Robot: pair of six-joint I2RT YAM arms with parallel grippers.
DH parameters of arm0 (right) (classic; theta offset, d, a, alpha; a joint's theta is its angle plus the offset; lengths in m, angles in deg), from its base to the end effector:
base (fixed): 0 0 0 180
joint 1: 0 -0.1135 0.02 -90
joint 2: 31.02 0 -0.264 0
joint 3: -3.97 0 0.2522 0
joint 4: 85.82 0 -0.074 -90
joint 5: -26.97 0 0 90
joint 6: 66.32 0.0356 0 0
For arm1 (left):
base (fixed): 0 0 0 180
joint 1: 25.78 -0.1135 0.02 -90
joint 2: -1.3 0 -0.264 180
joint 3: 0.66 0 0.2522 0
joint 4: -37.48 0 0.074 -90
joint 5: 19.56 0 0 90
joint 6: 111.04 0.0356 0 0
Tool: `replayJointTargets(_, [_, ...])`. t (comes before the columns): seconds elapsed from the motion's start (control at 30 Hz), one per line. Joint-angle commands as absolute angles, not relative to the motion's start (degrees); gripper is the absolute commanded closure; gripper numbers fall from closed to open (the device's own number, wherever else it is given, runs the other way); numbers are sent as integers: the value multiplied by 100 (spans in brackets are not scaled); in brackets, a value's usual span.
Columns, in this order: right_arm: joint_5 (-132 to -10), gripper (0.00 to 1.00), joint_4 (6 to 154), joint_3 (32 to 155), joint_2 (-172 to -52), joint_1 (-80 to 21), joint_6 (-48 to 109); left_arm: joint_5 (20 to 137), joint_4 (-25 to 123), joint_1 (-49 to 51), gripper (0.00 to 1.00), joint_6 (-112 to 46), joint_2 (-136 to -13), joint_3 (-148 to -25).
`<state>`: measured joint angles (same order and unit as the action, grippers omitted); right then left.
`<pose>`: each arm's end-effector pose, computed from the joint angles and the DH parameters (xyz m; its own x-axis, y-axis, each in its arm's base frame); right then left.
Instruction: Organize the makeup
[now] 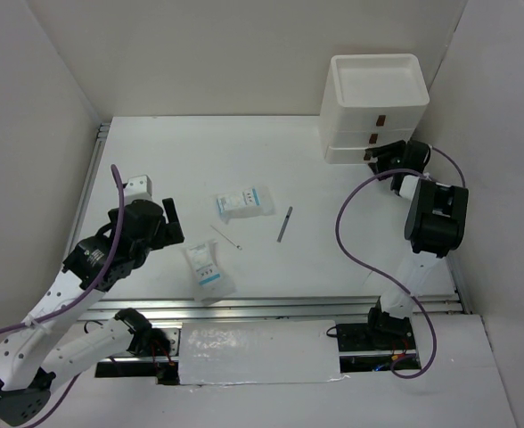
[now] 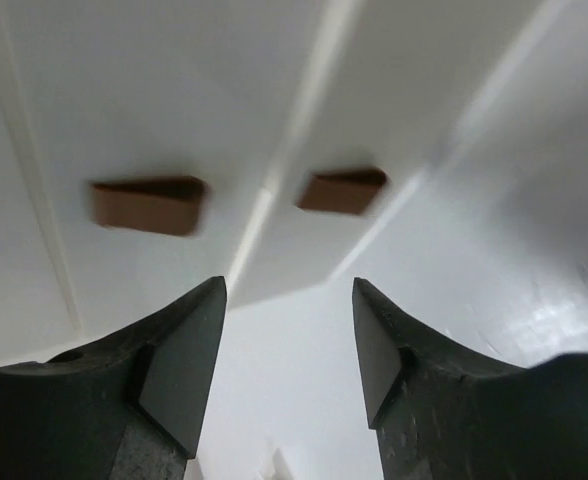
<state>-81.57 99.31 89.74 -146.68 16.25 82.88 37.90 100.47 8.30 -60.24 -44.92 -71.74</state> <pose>0.4360 -0.1153 0.1807 -0.2161 0.9113 -0.3506 0.3393 0.4068 0.8482 0.1333 -0.0671 0.3459 -0.4734 -0.3230 -0.8195 -0.2287 0.9435 -0.2398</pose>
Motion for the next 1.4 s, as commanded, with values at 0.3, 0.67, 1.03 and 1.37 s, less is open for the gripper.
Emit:
replayJointTargets(0.3, [-8307,37,10872,8461,-14800,1696,8794,3879,9808,779,1,-5901,-4414,-7173])
replayJointTargets(0.67, [-8368,41,10511,8796,-15117,1863,8810,3976,9755,744,1,-5830,-4502,-7173])
replayJointTargets(1.03, [-8667,42,10485,9191,-15583,1907,9083,3994,9729,735,0,-5822,-4484,-7164])
replayJointTargets(1.37, [-8878,45,11012,9270,-15758,1942,9039,4037,9712,726,1,-5795,-4510,-7155])
